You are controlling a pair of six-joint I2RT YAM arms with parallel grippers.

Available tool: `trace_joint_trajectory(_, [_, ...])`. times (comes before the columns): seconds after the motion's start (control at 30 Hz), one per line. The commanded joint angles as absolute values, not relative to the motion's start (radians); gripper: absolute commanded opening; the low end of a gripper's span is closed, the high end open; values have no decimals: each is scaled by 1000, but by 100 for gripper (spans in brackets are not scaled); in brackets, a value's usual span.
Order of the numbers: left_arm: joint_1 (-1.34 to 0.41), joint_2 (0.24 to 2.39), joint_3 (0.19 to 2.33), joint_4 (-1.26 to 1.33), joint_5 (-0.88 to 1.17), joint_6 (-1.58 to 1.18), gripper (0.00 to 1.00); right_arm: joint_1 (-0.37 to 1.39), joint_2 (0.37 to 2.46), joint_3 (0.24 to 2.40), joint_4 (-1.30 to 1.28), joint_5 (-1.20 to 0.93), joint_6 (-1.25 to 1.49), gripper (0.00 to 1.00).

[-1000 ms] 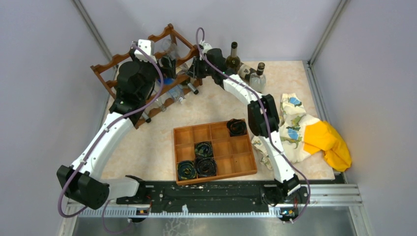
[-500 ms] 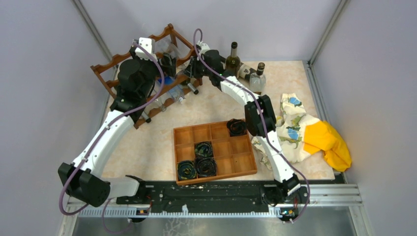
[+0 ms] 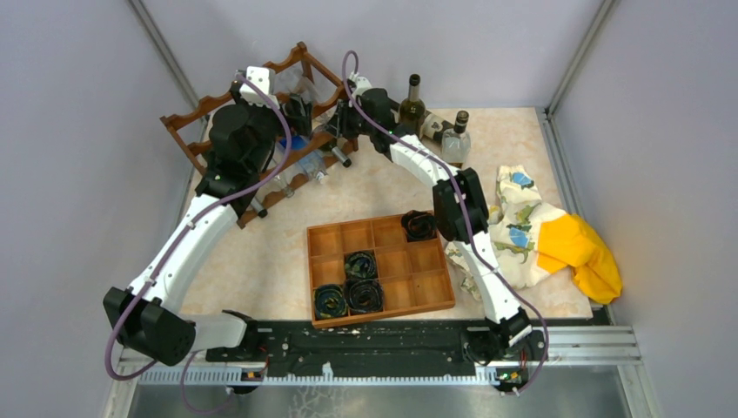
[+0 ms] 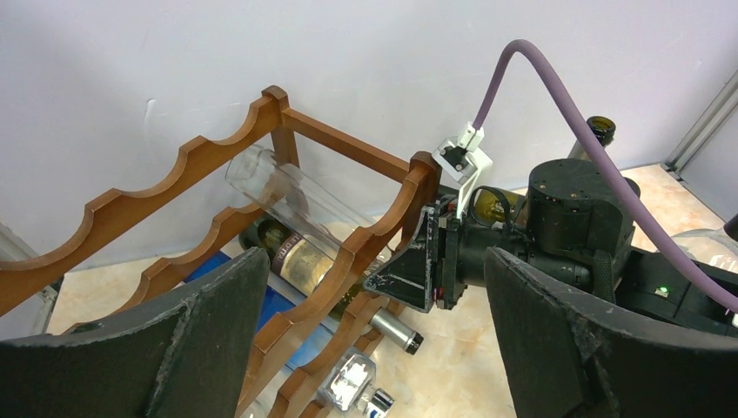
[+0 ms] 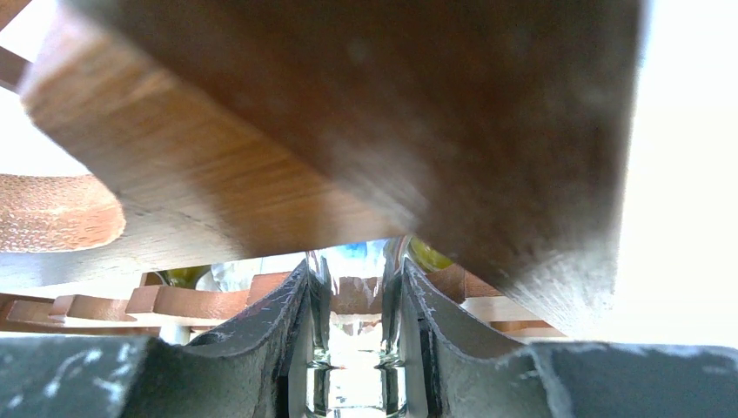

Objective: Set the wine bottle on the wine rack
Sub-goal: Place the wine bottle in the wine rack.

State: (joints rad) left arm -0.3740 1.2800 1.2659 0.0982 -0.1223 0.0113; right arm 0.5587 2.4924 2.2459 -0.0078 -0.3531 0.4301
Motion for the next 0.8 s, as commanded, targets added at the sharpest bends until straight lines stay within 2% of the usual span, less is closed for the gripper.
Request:
trace_joint_trajectory(0.0, [-367, 1278, 1303, 136, -117, 2, 98, 569, 2480, 2289, 74, -345, 427, 26])
trace_joint_trajectory(0.27, [-367, 1275, 1298, 144, -117, -26, 98, 570, 2480, 2278, 84, -342, 445, 27])
trace_joint_trajectory(0.77, [-366, 1284, 1299, 153, -114, -18, 98, 568, 2474, 2266, 89, -339, 440, 37])
